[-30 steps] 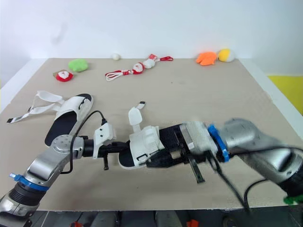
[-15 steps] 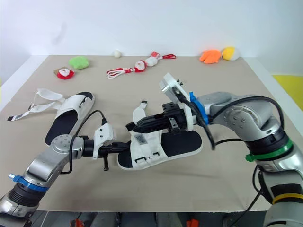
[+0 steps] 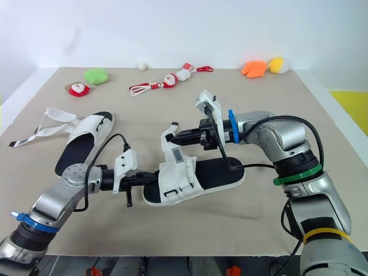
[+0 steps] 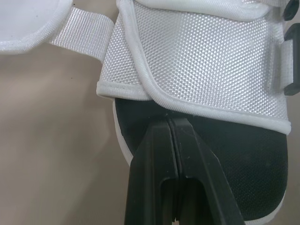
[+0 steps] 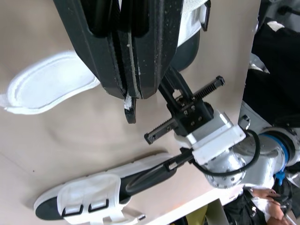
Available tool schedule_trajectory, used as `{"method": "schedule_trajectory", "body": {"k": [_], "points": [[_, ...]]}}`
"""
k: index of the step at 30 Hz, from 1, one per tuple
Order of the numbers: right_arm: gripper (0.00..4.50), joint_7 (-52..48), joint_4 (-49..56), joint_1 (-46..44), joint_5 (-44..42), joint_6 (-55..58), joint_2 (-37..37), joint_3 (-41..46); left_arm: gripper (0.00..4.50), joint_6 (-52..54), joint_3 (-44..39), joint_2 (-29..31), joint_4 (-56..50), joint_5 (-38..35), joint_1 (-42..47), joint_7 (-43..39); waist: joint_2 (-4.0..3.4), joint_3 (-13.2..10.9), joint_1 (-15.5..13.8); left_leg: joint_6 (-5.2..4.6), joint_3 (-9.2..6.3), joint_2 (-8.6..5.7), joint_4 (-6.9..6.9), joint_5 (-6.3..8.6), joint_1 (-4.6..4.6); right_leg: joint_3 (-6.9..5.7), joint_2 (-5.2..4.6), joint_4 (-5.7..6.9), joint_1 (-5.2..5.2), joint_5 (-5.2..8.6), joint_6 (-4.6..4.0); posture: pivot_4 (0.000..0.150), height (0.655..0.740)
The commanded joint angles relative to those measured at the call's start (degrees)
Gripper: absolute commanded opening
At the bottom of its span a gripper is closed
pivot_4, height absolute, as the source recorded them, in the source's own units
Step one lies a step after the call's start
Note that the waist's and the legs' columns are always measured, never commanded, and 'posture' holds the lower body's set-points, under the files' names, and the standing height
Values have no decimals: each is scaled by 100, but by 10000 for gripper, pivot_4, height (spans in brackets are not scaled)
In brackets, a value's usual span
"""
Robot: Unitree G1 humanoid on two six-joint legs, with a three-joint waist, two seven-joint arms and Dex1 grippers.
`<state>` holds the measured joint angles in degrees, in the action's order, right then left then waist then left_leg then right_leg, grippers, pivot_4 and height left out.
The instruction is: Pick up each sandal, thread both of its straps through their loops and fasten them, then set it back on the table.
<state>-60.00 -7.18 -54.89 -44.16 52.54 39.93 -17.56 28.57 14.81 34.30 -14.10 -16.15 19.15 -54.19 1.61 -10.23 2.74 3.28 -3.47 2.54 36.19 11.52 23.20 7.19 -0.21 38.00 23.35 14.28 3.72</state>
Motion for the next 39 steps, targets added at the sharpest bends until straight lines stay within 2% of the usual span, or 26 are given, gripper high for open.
{"method": "schedule_trajectory", "body": {"k": [1, 21, 34, 38, 39], "points": [[1144, -83, -210, -235, 277, 32, -91, 217, 0, 119, 204, -2, 182, 182, -107, 45, 0, 0, 1, 0, 0, 0, 2, 0, 0, 0, 0, 0, 0, -1, 1, 1500, 7400], [1144, -164, -706, -20, 2066, -361, -441, -73, 0, 129, 196, 5, 167, 168, -99, 28, -2, -1, 4, 0, 0, -1, 2, 0, 0, 0, 0, 0, -1, -2, 2, 1500, 7400], [1144, -179, -465, 242, 2532, -585, -504, -148, 0, 151, 204, -7, 121, 156, -120, 43, -2, -1, 7, 0, -1, 0, 3, 0, -1, 0, 1, 0, -2, -3, 3, 1500, 7400], [14441, -295, -812, 2, 2387, -339, -446, 189, 0, 148, 220, -36, 119, 162, -132, 69, -2, -1, 6, 0, -1, -1, 3, 0, -1, 0, 0, 0, -1, -3, 2, 1500, 7400], [20149, -259, -1009, -135, 2331, -245, -490, 326, 0, 145, 227, -40, 115, 165, -142, 71, -3, -1, 6, 0, 0, -1, 3, 0, -1, 1, 0, 0, -2, -2, 2, 1500, 7400]]}}
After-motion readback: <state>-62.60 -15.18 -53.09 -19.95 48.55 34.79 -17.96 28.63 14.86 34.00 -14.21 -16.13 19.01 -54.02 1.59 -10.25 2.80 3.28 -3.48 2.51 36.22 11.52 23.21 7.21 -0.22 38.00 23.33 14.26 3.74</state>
